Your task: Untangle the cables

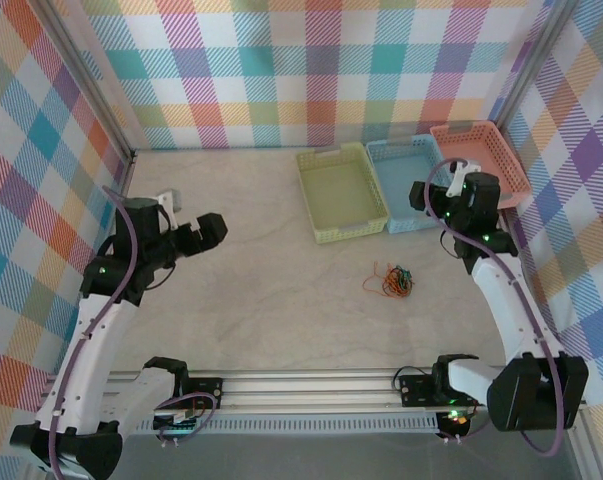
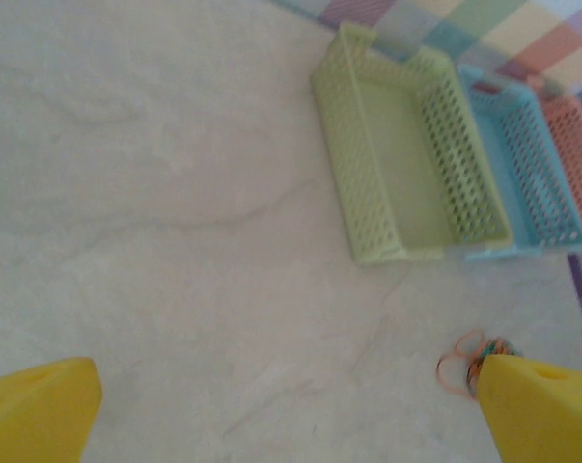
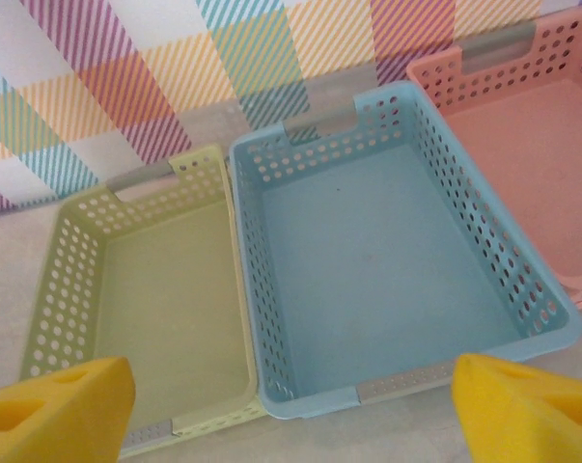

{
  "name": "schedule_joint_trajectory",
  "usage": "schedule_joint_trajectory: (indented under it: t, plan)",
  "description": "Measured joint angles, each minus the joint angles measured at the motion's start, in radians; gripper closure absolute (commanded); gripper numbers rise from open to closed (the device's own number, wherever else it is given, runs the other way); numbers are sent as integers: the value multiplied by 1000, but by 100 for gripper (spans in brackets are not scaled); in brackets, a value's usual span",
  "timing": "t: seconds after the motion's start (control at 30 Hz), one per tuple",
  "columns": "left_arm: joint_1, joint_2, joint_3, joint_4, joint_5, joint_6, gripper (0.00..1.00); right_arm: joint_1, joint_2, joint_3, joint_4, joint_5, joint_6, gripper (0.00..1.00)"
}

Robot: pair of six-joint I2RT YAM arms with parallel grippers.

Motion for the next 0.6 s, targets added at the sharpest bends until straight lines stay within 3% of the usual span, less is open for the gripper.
schedule_joint_trajectory:
  t: [0.6]
  plan:
    - [0,-87,-116,-23,40,35,2,-67,626,582,-326,87,24,19]
